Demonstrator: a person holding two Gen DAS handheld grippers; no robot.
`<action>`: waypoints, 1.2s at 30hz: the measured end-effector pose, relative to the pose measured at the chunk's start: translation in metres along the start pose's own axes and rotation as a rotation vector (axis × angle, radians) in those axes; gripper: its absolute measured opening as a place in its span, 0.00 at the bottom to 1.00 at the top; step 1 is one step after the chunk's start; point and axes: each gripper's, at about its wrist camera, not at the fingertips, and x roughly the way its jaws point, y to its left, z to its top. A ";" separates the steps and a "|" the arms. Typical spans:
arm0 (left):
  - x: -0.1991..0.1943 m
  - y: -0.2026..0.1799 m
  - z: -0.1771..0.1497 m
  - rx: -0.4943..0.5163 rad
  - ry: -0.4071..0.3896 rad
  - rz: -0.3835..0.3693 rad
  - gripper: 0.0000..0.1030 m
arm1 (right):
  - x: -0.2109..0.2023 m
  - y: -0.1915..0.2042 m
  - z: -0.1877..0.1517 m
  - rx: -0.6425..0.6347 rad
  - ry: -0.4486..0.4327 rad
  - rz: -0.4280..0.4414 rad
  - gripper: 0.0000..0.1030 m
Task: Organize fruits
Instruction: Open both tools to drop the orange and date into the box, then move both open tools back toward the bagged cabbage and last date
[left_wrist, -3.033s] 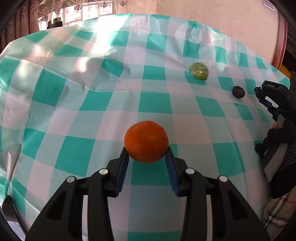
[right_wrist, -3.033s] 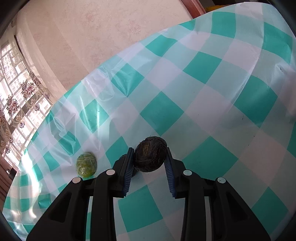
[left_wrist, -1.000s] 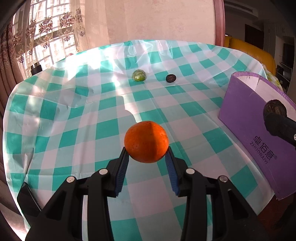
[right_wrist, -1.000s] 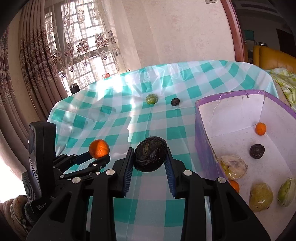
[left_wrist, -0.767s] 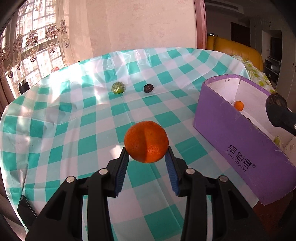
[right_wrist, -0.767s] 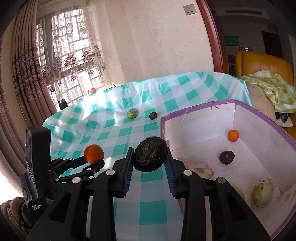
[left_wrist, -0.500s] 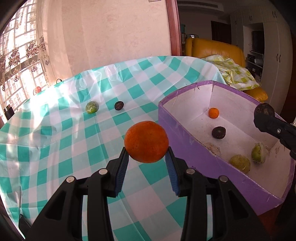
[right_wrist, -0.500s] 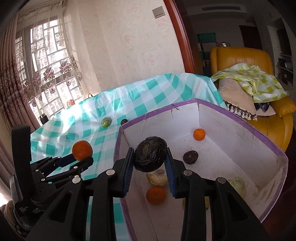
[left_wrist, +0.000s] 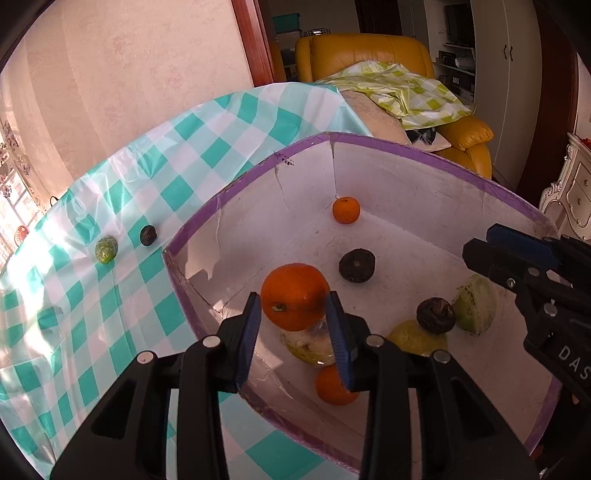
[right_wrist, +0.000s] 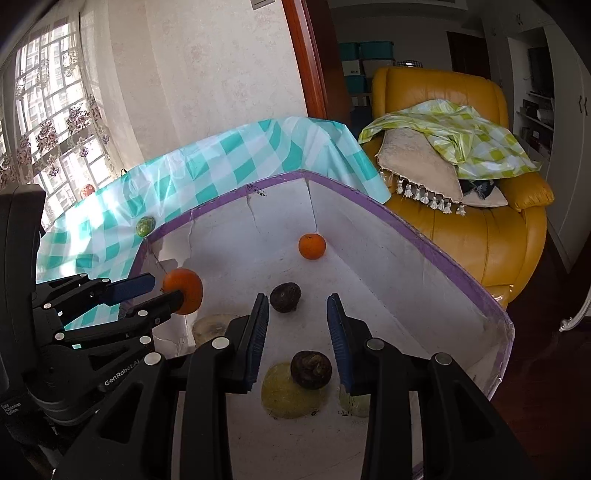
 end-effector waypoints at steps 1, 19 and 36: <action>0.001 -0.003 0.004 0.023 -0.002 0.010 0.35 | 0.002 -0.001 0.001 -0.006 0.008 -0.002 0.33; 0.023 0.006 0.012 0.015 0.021 0.025 0.73 | 0.002 -0.010 -0.006 0.021 0.009 0.017 0.49; -0.008 0.094 -0.023 -0.156 -0.042 0.053 0.95 | -0.015 0.074 0.001 -0.108 -0.054 0.029 0.84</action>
